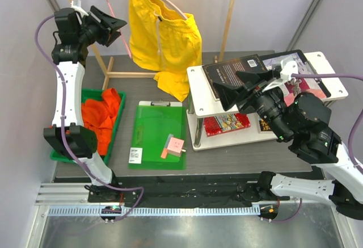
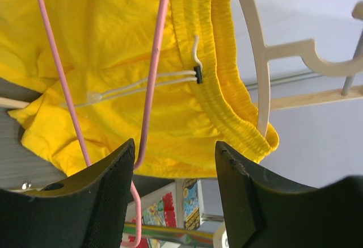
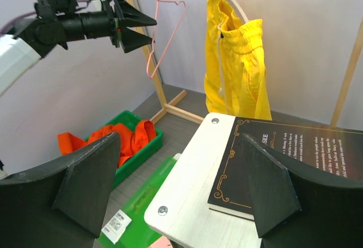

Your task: Remove the shorts from the hanger

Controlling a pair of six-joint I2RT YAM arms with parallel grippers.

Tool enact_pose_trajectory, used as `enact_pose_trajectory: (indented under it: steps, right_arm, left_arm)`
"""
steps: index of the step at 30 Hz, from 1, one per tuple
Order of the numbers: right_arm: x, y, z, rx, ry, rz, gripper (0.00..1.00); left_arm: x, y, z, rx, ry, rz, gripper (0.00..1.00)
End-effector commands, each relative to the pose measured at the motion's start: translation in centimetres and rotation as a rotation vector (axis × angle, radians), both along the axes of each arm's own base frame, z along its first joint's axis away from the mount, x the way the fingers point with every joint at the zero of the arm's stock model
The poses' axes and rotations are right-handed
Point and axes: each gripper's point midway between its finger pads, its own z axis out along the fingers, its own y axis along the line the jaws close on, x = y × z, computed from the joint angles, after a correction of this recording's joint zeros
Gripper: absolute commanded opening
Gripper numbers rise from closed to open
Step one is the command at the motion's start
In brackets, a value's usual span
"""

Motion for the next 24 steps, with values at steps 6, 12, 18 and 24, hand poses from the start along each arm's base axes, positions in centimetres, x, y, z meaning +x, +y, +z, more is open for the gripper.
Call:
enact_pose_trajectory:
  steps: [6, 12, 18, 24]
  right_arm:
    - [0.4, 1.5, 1.0, 0.003, 0.022, 0.022, 0.90]
    - [1.7, 2.9, 0.8, -0.053, 0.032, -0.004, 0.90]
    - [3.8, 3.9, 1.7, -0.109, 0.019, -0.081, 0.91]
    - [7.1, 4.9, 2.6, -0.184, 0.008, -0.216, 0.91]
  left_arm:
    - [-9.1, 1.1, 1.9, 0.228, -0.066, 0.039, 0.65]
    - [-13.4, 1.5, -0.1, 0.322, -0.051, 0.051, 0.67]
    - [-18.8, 0.5, -0.5, 0.317, -0.104, 0.026, 0.67]
    - [-23.6, -2.3, -1.4, 0.186, -0.162, -0.089, 0.66]
